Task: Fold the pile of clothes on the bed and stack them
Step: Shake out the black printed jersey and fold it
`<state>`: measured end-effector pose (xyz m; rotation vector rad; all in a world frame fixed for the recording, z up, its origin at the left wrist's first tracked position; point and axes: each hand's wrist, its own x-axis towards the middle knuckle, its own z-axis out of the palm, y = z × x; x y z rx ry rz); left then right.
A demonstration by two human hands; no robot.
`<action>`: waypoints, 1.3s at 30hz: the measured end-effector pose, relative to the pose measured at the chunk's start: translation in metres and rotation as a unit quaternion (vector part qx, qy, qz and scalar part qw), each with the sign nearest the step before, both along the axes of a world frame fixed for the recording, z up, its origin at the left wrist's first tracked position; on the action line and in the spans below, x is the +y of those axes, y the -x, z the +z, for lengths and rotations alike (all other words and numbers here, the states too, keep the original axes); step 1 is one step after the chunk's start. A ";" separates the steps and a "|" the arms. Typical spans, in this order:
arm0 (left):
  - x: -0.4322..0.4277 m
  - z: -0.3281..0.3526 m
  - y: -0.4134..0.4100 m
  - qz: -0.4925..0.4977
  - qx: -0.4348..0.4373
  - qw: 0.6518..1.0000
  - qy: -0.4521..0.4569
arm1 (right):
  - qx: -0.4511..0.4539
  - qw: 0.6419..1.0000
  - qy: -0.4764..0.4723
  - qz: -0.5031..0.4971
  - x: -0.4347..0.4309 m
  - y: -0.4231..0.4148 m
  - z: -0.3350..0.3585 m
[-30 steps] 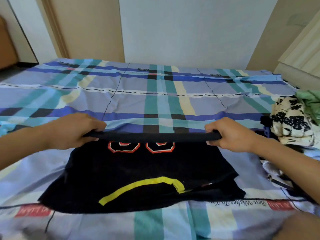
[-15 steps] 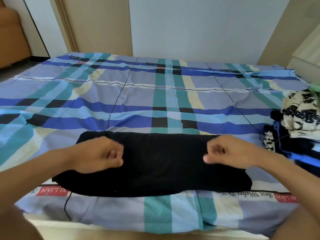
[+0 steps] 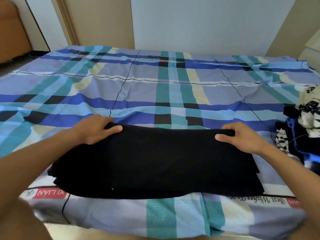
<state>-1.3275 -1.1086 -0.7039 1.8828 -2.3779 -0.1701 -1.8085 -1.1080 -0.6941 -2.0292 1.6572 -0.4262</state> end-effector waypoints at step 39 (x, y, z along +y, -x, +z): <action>0.070 0.085 0.118 0.098 0.676 0.657 -0.320 | -0.386 0.887 -0.243 0.074 0.048 -0.181 0.109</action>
